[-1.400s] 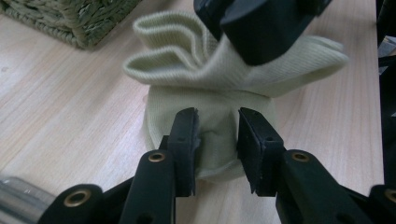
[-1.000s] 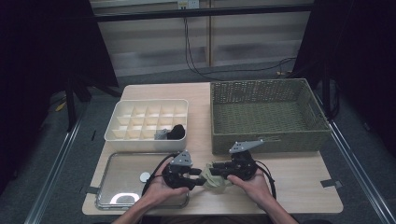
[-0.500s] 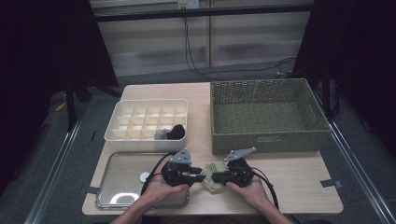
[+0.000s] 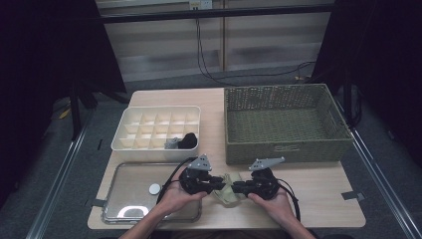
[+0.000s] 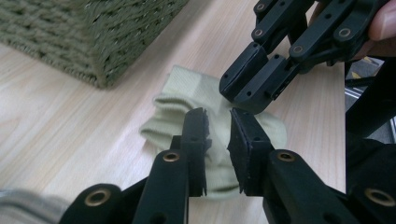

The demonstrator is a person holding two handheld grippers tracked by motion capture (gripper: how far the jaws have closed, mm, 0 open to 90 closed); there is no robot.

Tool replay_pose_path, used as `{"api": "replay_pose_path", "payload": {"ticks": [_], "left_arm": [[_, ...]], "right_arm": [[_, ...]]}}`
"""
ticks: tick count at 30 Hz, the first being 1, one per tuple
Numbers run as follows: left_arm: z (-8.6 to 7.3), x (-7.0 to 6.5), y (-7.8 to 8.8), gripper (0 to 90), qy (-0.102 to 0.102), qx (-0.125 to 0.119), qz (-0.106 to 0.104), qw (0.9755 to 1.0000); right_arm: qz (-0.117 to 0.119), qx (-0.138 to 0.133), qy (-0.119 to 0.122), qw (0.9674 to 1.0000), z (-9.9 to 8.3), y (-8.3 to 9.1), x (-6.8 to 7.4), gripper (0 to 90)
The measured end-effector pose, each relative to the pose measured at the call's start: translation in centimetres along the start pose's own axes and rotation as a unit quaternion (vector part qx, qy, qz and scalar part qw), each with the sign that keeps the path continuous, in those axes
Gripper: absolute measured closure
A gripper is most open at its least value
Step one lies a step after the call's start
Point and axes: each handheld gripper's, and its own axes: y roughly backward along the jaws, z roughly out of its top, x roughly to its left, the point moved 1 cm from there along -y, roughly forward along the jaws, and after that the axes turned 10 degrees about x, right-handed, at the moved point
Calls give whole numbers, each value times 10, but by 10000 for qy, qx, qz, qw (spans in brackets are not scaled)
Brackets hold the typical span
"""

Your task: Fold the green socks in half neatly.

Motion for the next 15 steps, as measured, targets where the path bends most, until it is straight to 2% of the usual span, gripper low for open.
{"api": "replay_pose_path", "payload": {"ticks": [2, 4, 5, 6, 8, 9, 10, 12, 14, 15], "left_arm": [[3, -1, -4, 762, -20, 26, -46, 10000], [6, -1, -10, 761, -77, 176, -53, 9998], [7, -1, -13, 757, -64, 142, -90, 9998], [8, -1, -19, 739, -99, 237, -149, 9996], [8, 0, -27, 738, -93, 322, -111, 9994], [8, 0, -27, 736, -134, 435, -123, 9989], [7, -1, -30, 735, -90, 363, -146, 9992], [6, 0, -29, 721, -102, 475, -118, 9987], [4, 1, -31, 709, -77, 430, -119, 9990], [3, 1, -32, 708, -99, 554, -71, 9984]], "right_arm": [[-55, -34, -39, 10000, -4, 5, -3, 782], [-149, -31, -92, 9998, -7, 8, -6, 759], [-148, -34, -125, 9998, -10, 9, -8, 756], [-240, -12, -202, 9995, -14, 10, -11, 737], [-231, 5, -219, 9995, -16, 10, -13, 736], [-280, 37, -232, 9993, -17, 9, -14, 723], [-282, 38, -247, 9993, -18, 9, -15, 708], [-299, 54, -252, 9992, -19, 8, -16, 684], [-340, 50, -252, 9991, -19, 7, -17, 649], [-346, 46, -290, 9990, -19, 7, -17, 637]]}}
